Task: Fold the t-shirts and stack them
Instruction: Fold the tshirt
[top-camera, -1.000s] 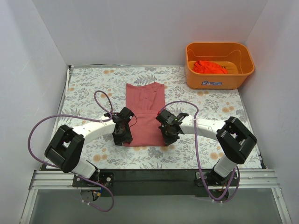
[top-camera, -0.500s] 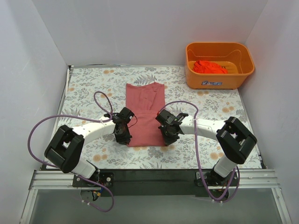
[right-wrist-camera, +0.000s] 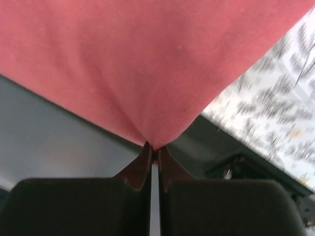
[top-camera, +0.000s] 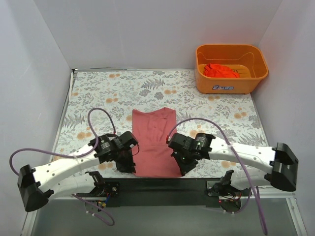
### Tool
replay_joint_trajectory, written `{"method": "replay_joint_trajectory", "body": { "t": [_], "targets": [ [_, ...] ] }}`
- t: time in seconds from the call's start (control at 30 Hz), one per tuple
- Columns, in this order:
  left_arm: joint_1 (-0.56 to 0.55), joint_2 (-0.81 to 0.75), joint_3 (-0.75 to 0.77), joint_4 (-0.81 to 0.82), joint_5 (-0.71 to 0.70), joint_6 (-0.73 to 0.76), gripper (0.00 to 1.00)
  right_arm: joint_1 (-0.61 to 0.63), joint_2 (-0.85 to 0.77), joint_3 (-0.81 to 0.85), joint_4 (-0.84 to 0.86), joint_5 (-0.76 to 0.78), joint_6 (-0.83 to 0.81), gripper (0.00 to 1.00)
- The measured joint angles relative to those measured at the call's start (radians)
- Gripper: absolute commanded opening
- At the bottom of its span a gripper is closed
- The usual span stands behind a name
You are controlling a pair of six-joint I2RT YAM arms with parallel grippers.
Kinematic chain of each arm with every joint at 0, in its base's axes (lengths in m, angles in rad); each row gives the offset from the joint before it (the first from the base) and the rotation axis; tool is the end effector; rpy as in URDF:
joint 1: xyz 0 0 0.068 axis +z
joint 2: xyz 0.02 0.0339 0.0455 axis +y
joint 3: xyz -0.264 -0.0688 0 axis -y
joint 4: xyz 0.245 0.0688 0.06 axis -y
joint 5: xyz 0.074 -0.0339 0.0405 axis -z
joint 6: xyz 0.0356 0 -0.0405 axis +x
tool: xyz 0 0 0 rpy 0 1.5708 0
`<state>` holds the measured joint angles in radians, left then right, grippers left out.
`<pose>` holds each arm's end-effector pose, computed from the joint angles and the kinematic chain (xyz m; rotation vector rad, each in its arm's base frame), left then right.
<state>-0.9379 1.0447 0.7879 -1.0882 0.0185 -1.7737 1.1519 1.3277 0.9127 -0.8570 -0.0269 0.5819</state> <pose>0.0966 -0.1328 0.2308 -1.2519 2.8271 -0.3486 0.0956 0.2170 0.2211 -0.8342 2.8261 0.3638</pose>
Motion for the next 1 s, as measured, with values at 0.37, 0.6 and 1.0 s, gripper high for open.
{"method": "replay_joint_trajectory", "body": {
  "t": [0.37,0.6,1.0],
  "targets": [
    [-0.045,-0.050,0.290,-0.187,-0.058,-0.118,0.00,-0.097,-0.161,0.235,-0.242,-0.010,0.002,0.01],
    [0.143,0.043,0.309,-0.106,-0.080,-0.011,0.00,-0.264,-0.040,0.394,-0.267,-0.002,-0.139,0.01],
    [0.372,0.175,0.275,0.087,-0.024,0.175,0.00,-0.433,0.215,0.593,-0.282,-0.086,-0.337,0.01]
  ]
}}
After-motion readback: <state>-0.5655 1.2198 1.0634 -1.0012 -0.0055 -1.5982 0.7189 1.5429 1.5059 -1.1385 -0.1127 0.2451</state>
